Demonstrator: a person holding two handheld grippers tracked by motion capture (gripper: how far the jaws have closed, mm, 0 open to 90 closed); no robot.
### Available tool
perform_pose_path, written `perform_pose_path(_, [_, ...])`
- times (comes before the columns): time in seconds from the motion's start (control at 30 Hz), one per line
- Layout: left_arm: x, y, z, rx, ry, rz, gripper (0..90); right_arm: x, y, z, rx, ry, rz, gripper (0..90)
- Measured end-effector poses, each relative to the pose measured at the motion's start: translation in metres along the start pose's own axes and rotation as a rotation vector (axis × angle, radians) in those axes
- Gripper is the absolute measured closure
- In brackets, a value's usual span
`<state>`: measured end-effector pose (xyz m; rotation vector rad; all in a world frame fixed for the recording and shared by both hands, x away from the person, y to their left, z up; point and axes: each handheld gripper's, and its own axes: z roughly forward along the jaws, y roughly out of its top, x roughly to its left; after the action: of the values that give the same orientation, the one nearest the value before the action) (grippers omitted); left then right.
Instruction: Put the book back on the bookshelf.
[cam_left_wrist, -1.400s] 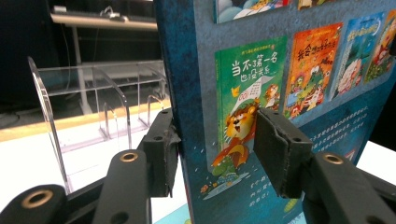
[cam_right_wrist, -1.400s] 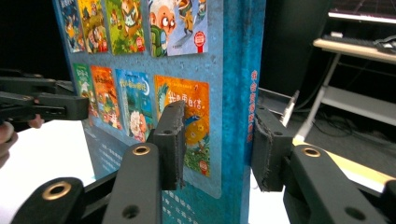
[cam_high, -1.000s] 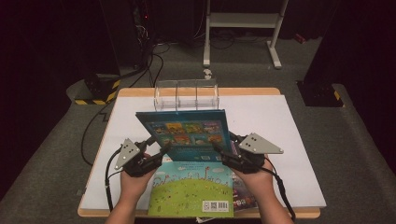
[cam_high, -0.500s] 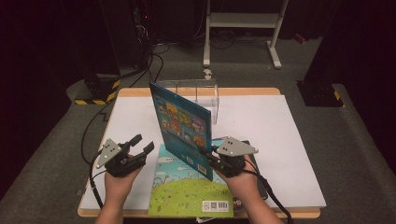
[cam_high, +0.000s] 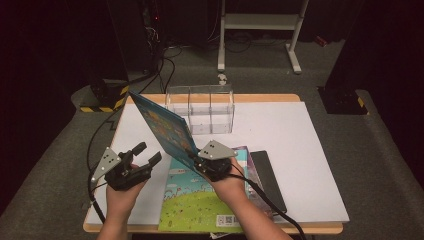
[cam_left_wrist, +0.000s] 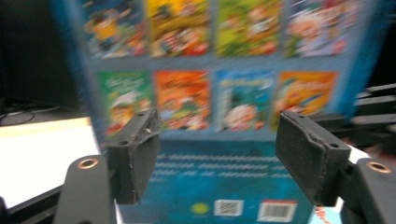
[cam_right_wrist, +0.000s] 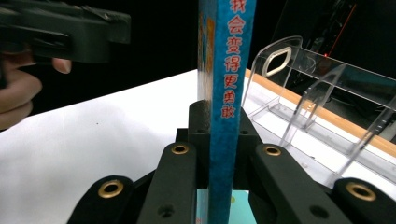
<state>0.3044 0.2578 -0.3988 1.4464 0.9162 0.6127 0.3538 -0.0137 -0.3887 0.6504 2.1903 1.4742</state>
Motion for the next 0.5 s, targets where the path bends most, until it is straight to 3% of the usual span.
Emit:
perform_pose_path(0.3, [-0.024, 0.015, -0.004, -0.038, -0.059, 0.025, 23.5, 0.012, 0.004, 0.017, 0.011, 0.002, 0.000, 81.9])
perform_pose_path(0.33, [-0.025, 0.015, -0.005, -0.045, -0.063, 0.018, 22.8, 0.014, 0.004, 0.018, 0.011, 0.001, -0.004, 81.7])
perform_pose_path(0.37, [-0.024, 0.018, -0.008, -0.067, -0.084, -0.020, 22.0, 0.017, 0.005, 0.019, 0.010, -0.001, -0.012, 81.3])
perform_pose_path(0.5, [-0.026, 0.021, -0.010, -0.082, -0.080, -0.028, 20.8, 0.026, 0.007, 0.020, 0.013, 0.020, -0.014, 78.8])
